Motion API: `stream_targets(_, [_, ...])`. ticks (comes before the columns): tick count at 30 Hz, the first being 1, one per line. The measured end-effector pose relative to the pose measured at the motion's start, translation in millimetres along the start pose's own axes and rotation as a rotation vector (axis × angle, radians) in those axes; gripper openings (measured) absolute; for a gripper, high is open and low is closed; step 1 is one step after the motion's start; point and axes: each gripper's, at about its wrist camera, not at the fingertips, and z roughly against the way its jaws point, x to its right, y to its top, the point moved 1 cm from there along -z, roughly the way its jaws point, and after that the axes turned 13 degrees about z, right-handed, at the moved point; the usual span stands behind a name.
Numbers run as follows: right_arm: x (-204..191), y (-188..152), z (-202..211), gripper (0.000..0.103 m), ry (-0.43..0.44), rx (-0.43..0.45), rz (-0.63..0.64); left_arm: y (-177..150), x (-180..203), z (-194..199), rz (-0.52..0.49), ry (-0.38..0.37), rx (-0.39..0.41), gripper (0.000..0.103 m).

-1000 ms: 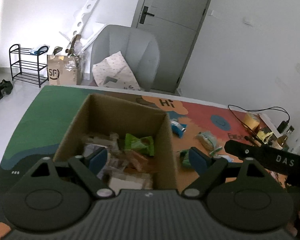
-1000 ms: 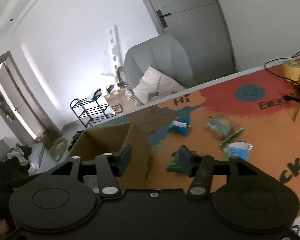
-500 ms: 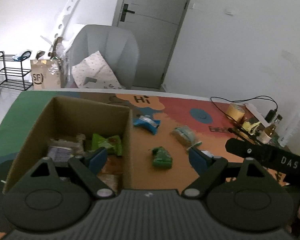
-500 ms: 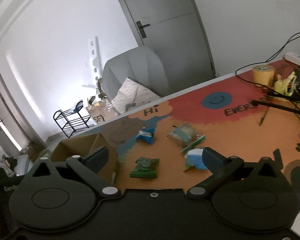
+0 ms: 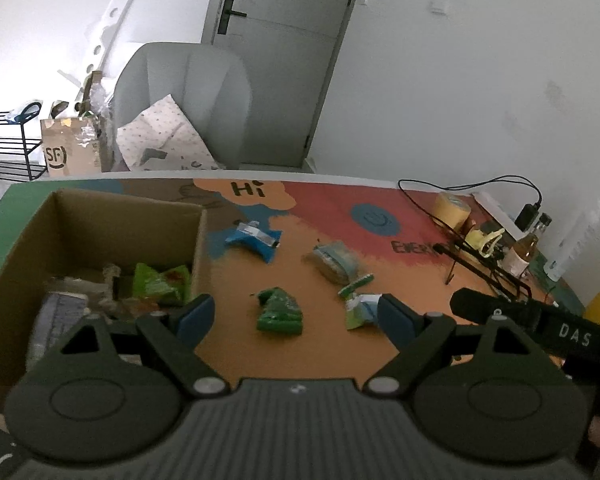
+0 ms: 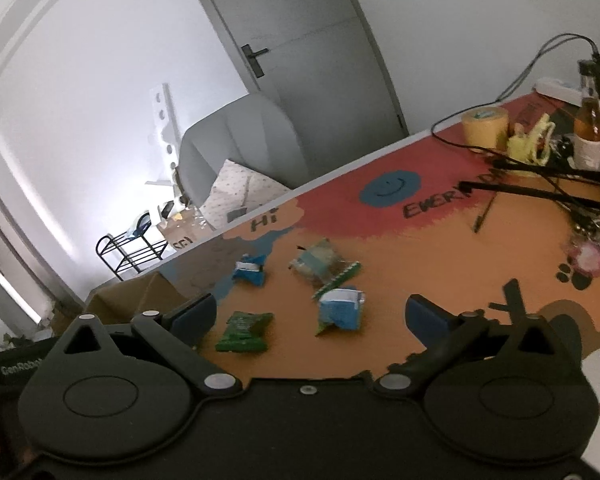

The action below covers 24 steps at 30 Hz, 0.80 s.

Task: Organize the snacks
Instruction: 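Move both open tools back over the table toward the remaining packets, then grasp a green packet with the left tool while the right tool grasps a blue packet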

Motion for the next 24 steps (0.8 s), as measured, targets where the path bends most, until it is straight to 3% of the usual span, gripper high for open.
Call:
stream_targets(11, [29,-9,-16,0.102,0.005,-0.024,-0.048,-9,24,-26,-0.031,0.003,-0.015,0.085])
stream_targets(24, [39,-10,-51,0.085,0.086,-0.089,-0.064,-10,26,-69,-0.047,0.085,-0.061,0.069])
